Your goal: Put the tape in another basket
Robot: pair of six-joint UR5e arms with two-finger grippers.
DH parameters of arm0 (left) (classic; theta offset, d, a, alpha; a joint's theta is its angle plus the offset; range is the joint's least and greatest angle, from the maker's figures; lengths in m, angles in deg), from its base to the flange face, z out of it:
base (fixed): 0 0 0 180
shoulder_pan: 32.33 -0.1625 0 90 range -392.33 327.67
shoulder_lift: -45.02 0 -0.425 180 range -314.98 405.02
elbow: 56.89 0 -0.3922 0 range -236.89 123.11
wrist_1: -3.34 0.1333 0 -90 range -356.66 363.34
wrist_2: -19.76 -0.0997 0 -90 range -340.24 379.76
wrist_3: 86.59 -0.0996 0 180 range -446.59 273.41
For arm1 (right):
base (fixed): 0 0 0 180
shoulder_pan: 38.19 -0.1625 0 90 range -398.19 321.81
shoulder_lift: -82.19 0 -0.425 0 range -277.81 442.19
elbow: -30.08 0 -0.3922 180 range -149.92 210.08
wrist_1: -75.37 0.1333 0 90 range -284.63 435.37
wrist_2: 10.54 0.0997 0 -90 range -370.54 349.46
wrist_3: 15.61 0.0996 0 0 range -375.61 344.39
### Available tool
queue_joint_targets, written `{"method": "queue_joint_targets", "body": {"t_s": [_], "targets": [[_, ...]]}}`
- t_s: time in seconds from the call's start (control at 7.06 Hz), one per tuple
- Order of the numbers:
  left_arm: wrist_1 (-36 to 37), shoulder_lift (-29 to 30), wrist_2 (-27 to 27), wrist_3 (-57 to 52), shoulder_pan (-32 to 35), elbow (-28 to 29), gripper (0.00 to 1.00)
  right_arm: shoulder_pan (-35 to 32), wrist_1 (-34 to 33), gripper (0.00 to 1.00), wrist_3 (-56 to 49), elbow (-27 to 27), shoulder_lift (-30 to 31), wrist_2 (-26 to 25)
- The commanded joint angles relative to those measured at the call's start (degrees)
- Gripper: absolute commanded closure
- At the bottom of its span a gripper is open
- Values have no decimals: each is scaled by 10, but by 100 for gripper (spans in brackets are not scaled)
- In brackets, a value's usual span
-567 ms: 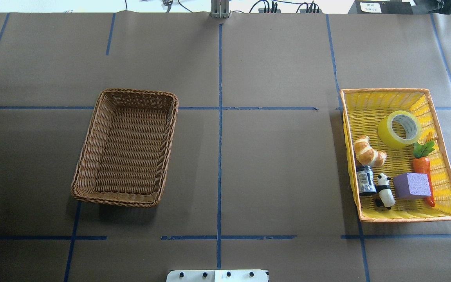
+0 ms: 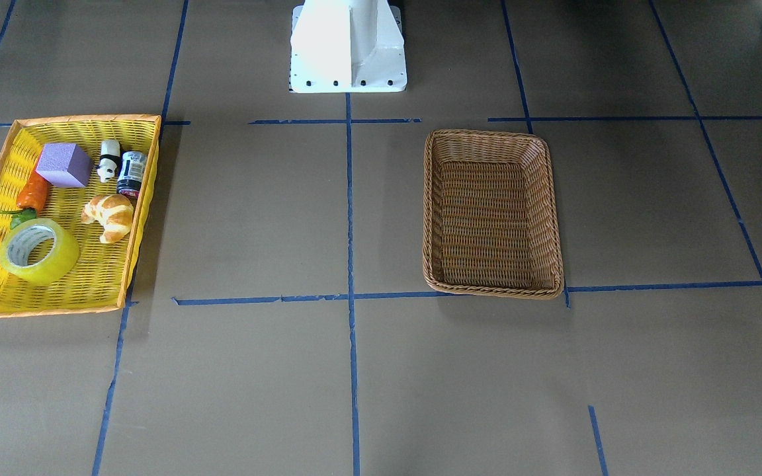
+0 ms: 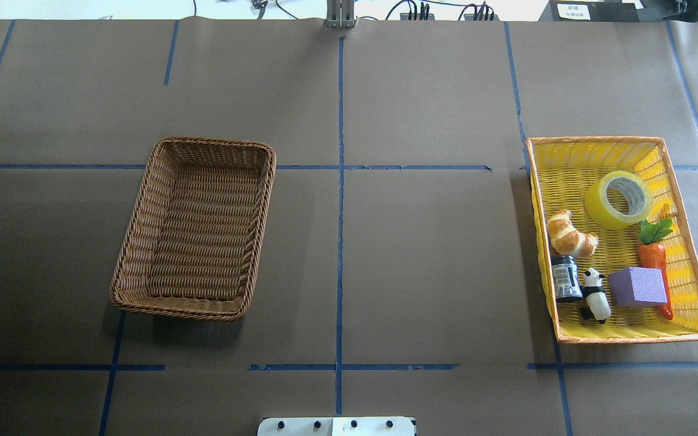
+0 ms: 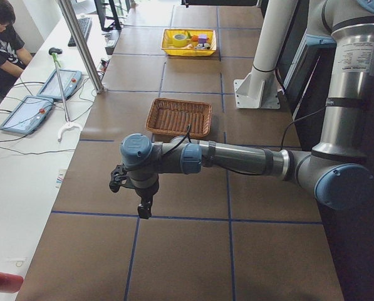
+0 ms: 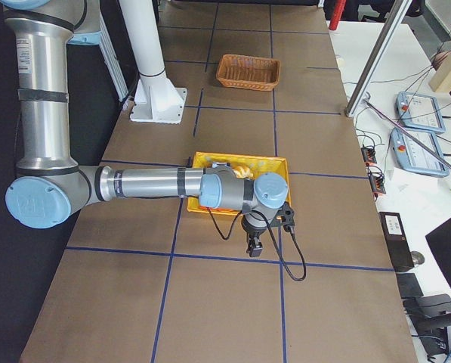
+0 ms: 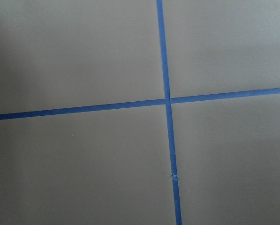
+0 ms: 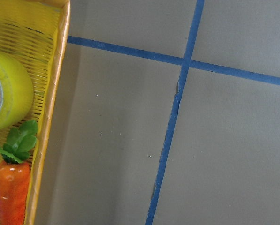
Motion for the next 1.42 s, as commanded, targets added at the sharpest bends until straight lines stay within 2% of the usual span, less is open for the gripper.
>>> {"method": "queue_joint_targets", "body": {"t_s": [0.0,0.42,0.57,0.71,0.99,1.13,1.28], "targets": [[-5,-2,12,2,-1,-1,0,0,2,0,0,-1,-2,3],[-12,-16,25,-3,-1,-1,0,19,58,0,3,-2,-1,22],[-15,-19,56,-2,-1,-2,0,38,88,0,24,-14,-3,28],[-33,-20,57,-3,-1,-1,0,77,127,0,89,-22,-4,27],[-57,-23,58,2,-1,2,0,167,223,1,231,-18,-6,-12],[-57,-23,58,2,-1,3,0,198,262,4,276,-17,-8,-45],[-57,-23,59,2,-1,4,0,215,284,8,276,-11,-9,-70]]}}
